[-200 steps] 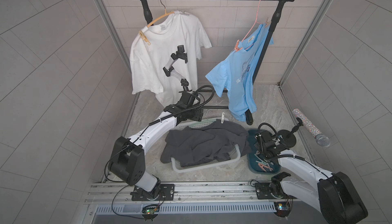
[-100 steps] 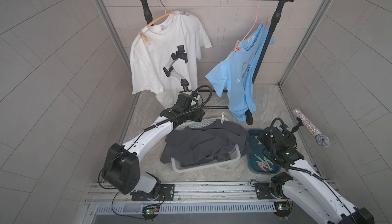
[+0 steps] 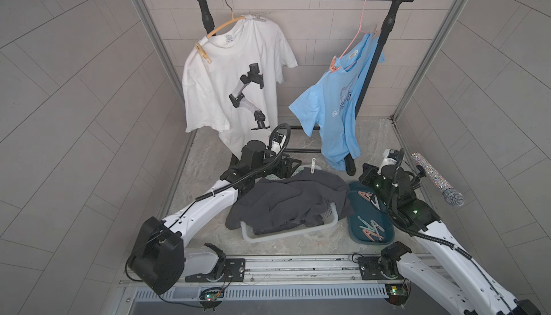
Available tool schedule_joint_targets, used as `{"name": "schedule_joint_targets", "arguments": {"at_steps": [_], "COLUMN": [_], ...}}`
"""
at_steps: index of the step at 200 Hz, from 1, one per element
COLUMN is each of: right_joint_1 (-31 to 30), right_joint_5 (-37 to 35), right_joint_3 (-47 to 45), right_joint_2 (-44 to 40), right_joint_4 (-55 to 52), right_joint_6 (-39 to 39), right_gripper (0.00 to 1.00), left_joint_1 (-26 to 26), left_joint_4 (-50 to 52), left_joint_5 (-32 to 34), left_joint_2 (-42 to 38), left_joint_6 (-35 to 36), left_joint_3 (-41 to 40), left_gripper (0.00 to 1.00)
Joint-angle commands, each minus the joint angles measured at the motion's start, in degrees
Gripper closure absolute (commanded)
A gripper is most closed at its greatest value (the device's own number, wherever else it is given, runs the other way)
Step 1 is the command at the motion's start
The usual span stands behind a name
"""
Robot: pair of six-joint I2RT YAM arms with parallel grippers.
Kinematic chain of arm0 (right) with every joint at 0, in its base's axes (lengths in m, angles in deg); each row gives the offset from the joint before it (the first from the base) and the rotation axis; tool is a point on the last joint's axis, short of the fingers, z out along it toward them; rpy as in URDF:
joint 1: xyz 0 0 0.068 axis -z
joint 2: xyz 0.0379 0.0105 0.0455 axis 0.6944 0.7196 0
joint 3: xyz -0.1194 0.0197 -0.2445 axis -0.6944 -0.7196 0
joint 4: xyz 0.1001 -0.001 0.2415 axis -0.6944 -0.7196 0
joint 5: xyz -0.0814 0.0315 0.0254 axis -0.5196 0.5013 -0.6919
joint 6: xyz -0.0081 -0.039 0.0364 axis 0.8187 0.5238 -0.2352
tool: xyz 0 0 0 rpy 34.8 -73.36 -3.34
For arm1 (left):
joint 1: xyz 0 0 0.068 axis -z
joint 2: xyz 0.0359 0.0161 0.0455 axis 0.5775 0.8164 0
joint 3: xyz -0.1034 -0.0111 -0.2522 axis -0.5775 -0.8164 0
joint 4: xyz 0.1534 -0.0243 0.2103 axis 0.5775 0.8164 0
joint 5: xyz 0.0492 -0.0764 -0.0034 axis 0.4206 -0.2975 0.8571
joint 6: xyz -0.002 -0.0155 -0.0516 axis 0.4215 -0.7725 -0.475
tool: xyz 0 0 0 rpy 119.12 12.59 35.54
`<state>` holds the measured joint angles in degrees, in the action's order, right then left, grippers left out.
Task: Use clothespins to secure the t-shirt on both sides of the hanger
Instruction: Pick up the clothespin from the storage box, then open the clothespin.
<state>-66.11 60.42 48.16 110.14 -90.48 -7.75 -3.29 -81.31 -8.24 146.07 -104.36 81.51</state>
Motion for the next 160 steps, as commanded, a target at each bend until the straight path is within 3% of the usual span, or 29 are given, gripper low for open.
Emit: {"name": "schedule_joint_targets", "arguments": {"at_steps": [1, 75, 160], "right_joint_1": [-3.47, -16.69, -20.83], "right_joint_5": [-1.29, -2.22, 2.88], "right_joint_3": [4.44, 16.93, 23.27], "right_joint_2": [1.43, 6.10, 16.06], "right_joint_4": [1.93, 7.23, 18.90], "right_joint_6": [4.17, 12.68, 15.13], "right_gripper": [1.00, 1.00, 1.00], "left_joint_1": [1.55, 2.88, 3.72], "left_joint_4": [-6.51, -12.24, -10.85], "left_joint_5": [-2.24, 0.06, -1.92], "left_joint_2": [-3.23, -7.38, -8.40], "left_joint_6": [1.56, 0.65, 0.21], "left_joint_3": [-1.56, -4.29, -3.31], "left_gripper": [0.26, 0.23, 0.22]}}
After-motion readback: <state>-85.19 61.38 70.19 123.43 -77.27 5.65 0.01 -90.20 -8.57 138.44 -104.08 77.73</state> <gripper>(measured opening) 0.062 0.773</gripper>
